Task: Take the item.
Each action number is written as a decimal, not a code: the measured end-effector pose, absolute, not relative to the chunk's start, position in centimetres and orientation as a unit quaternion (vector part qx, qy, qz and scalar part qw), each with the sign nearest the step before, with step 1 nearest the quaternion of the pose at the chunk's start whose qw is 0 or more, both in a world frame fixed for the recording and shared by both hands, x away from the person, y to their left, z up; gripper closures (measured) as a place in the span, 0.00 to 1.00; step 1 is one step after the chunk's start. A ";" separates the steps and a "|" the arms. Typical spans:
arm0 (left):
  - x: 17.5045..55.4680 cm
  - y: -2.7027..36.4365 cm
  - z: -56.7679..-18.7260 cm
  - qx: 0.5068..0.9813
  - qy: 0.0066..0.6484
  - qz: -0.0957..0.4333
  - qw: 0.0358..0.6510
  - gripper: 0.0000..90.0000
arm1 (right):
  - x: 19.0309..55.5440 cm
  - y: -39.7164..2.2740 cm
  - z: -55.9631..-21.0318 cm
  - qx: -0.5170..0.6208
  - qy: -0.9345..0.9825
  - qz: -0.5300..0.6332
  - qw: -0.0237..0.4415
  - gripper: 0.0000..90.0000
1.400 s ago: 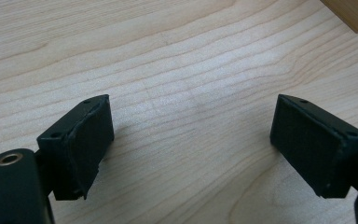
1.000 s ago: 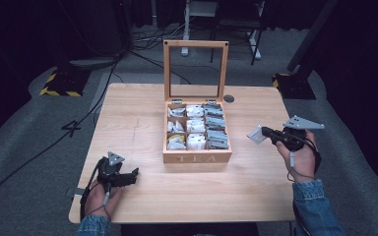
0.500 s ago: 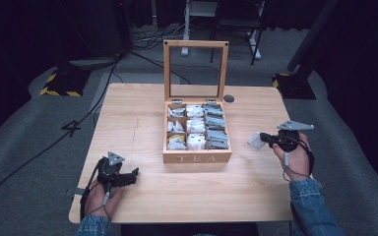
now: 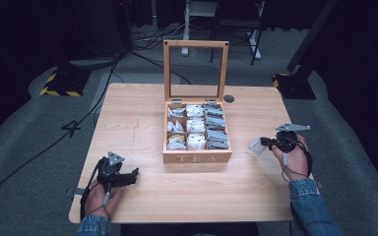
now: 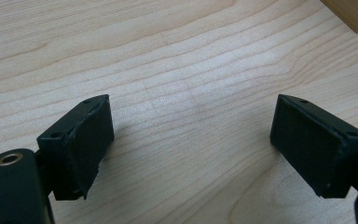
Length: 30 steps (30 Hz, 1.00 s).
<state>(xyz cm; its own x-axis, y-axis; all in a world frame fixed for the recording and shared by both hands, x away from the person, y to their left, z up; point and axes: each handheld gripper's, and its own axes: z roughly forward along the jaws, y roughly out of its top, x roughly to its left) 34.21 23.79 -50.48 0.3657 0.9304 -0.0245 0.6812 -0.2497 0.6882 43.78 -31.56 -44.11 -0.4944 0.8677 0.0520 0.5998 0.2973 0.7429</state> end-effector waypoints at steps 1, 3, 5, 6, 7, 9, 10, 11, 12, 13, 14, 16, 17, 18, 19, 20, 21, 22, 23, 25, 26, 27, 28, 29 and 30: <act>34.2 23.8 -50.5 0.765 0.527 0.199 0.313 0.15 | 43.8 -31.6 -44.3 0.473 0.783 0.361 0.181 1.00; 34.2 23.8 -50.5 0.765 0.527 0.199 0.313 0.15 | 43.9 -31.7 -44.4 0.475 0.782 0.360 0.180 0.99; 34.2 23.8 -50.5 0.765 0.527 0.199 0.313 0.15 | 44.0 -31.9 -44.6 0.487 0.774 0.365 0.176 0.86; 34.2 23.8 -50.5 0.765 0.527 0.199 0.313 0.15 | 44.0 -32.0 -44.6 0.485 0.771 0.373 0.178 0.80; 34.2 23.8 -50.5 0.765 0.527 0.199 0.313 0.15 | 44.0 -32.0 -44.6 0.485 0.771 0.373 0.178 0.80; 34.2 23.8 -50.5 0.765 0.527 0.199 0.313 0.15 | 44.0 -32.1 -44.5 0.480 0.768 0.379 0.191 0.72; 34.2 23.8 -50.5 0.765 0.527 0.199 0.313 0.15 | 44.0 -32.2 -44.4 0.477 0.766 0.383 0.197 0.68; 34.2 23.8 -50.5 0.765 0.527 0.199 0.313 0.15 | 43.9 -32.2 -44.3 0.474 0.764 0.387 0.203 0.63; 34.2 23.8 -50.5 0.765 0.527 0.199 0.313 0.15 | 43.9 -32.3 -44.1 0.471 0.762 0.392 0.210 0.60; 34.2 23.8 -50.5 0.765 0.527 0.199 0.313 0.15 | 43.9 -32.3 -44.1 0.471 0.762 0.392 0.210 0.60; 34.2 23.8 -50.5 0.765 0.527 0.199 0.313 0.15 | 43.6 -32.4 -43.5 0.463 0.759 0.403 0.217 0.58; 34.2 23.8 -50.5 0.764 0.528 0.198 0.313 0.15 | 43.4 -32.4 -43.0 0.458 0.757 0.412 0.219 0.57; 34.2 23.8 -50.5 0.764 0.528 0.198 0.313 0.15 | 43.2 -32.3 -42.8 0.456 0.756 0.415 0.218 0.56; 34.2 23.8 -50.5 0.765 0.527 0.198 0.313 0.15 | 43.1 -32.2 -42.6 0.452 0.756 0.420 0.218 0.56; 34.2 23.8 -50.5 0.765 0.527 0.198 0.313 0.15 | 43.0 -32.1 -42.5 0.449 0.756 0.424 0.216 0.55; 34.2 23.8 -50.5 0.764 0.527 0.199 0.313 0.15 | 42.8 -32.0 -42.3 0.447 0.756 0.428 0.216 0.55; 34.1 23.8 -50.5 0.765 0.527 0.199 0.313 0.15 | 42.6 -31.9 -42.1 0.443 0.756 0.431 0.214 0.55; 34.1 23.8 -50.5 0.765 0.527 0.198 0.313 0.15 | 42.5 -31.8 -41.9 0.440 0.756 0.435 0.213 0.55; 34.1 23.8 -50.5 0.764 0.527 0.199 0.313 0.15 | 42.2 -31.6 -41.7 0.438 0.755 0.439 0.211 0.55; 34.1 23.8 -50.5 0.765 0.527 0.199 0.313 0.15 | 41.8 -31.4 -41.4 0.434 0.756 0.448 0.201 0.55; 34.1 23.8 -50.5 0.764 0.527 0.199 0.313 0.15 | 41.6 -31.2 -41.2 0.431 0.756 0.453 0.194 0.55; 34.1 23.8 -50.5 0.765 0.527 0.199 0.313 0.15 | 41.3 -31.1 -41.1 0.430 0.756 0.457 0.186 0.56; 34.1 23.8 -50.5 0.764 0.527 0.199 0.313 0.15 | 41.1 -31.0 -41.0 0.426 0.757 0.459 0.185 0.56; 34.1 23.8 -50.5 0.764 0.527 0.199 0.313 0.15 | 40.8 -30.8 -40.9 0.425 0.758 0.461 0.181 0.56; 34.1 23.8 -50.5 0.765 0.527 0.199 0.313 0.15 | 40.5 -30.6 -40.8 0.422 0.759 0.462 0.179 0.56</act>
